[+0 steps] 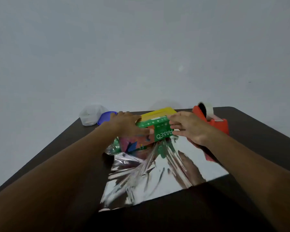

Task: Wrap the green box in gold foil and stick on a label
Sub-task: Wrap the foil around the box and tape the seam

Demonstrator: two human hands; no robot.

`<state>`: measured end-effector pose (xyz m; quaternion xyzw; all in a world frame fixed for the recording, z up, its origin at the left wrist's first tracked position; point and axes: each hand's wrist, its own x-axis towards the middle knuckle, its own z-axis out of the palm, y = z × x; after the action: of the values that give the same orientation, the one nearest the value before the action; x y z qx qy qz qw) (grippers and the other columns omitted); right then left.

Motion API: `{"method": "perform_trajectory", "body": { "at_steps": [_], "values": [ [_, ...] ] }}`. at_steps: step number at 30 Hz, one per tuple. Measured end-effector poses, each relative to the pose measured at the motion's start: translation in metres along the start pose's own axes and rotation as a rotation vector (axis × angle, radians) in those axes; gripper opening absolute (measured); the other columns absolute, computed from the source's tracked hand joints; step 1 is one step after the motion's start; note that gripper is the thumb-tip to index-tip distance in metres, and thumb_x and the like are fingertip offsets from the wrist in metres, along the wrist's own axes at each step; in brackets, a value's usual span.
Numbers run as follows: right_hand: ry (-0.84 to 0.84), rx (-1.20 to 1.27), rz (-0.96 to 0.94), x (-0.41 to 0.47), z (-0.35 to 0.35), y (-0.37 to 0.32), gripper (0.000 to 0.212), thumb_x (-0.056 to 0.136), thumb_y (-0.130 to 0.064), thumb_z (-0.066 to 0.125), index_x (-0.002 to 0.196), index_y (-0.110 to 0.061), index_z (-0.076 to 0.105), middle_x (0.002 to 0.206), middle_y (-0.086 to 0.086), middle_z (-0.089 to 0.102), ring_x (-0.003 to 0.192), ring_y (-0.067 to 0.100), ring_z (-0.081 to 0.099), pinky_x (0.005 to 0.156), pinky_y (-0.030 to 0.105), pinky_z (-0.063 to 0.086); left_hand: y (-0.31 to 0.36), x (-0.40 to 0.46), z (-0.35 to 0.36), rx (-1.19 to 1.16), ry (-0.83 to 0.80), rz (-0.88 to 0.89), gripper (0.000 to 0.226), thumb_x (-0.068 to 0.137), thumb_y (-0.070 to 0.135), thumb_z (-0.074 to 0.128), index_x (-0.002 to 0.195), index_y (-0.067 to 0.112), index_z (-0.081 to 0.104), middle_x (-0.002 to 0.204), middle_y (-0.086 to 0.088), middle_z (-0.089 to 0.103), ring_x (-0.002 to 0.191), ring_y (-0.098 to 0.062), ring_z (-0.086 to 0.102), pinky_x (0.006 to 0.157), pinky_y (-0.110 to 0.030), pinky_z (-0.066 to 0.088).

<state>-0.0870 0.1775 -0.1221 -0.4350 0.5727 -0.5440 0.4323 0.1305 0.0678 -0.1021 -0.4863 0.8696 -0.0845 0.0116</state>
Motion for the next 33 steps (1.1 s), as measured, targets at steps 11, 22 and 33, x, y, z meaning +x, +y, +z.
{"method": "perform_trajectory", "body": {
  "at_steps": [11, 22, 33],
  "values": [
    [-0.048, -0.604, 0.059, 0.003, 0.038, 0.012, 0.029, 0.100, -0.030, 0.060, 0.111, -0.004, 0.066, 0.093, 0.010, 0.066, 0.066, 0.022, 0.064, 0.051, 0.024, 0.047, -0.008, -0.014, -0.020, -0.228, 0.012, 0.091, 0.080, 0.087, 0.083, 0.031, 0.154, 0.039, 0.036, 0.164, -0.006, 0.028, 0.150, -0.033, 0.024, 0.118, -0.055, 0.023],
    [-0.156, -1.313, 0.080, 0.006, 0.030, 0.008, 0.027, 0.088, -0.037, 0.070, 0.081, -0.012, 0.071, 0.082, 0.005, 0.073, 0.072, 0.023, 0.071, 0.064, 0.031, 0.056, -0.012, -0.027, -0.010, -0.177, 0.038, 0.335, 0.055, 0.088, 0.078, 0.046, 0.124, 0.040, 0.062, 0.153, 0.003, 0.046, 0.144, -0.023, 0.034, 0.119, -0.051, 0.018],
    [-0.311, -1.446, 0.180, 0.000, 0.049, -0.008, 0.039, 0.090, -0.046, 0.070, 0.111, -0.013, 0.071, 0.108, 0.003, 0.072, 0.091, 0.022, 0.070, 0.054, 0.027, 0.047, -0.016, -0.027, -0.013, -0.020, 0.036, 0.297, 0.055, 0.089, 0.081, 0.036, 0.096, 0.038, 0.068, 0.098, 0.011, 0.067, 0.097, -0.010, 0.059, 0.095, -0.041, 0.037]
  ]
}}
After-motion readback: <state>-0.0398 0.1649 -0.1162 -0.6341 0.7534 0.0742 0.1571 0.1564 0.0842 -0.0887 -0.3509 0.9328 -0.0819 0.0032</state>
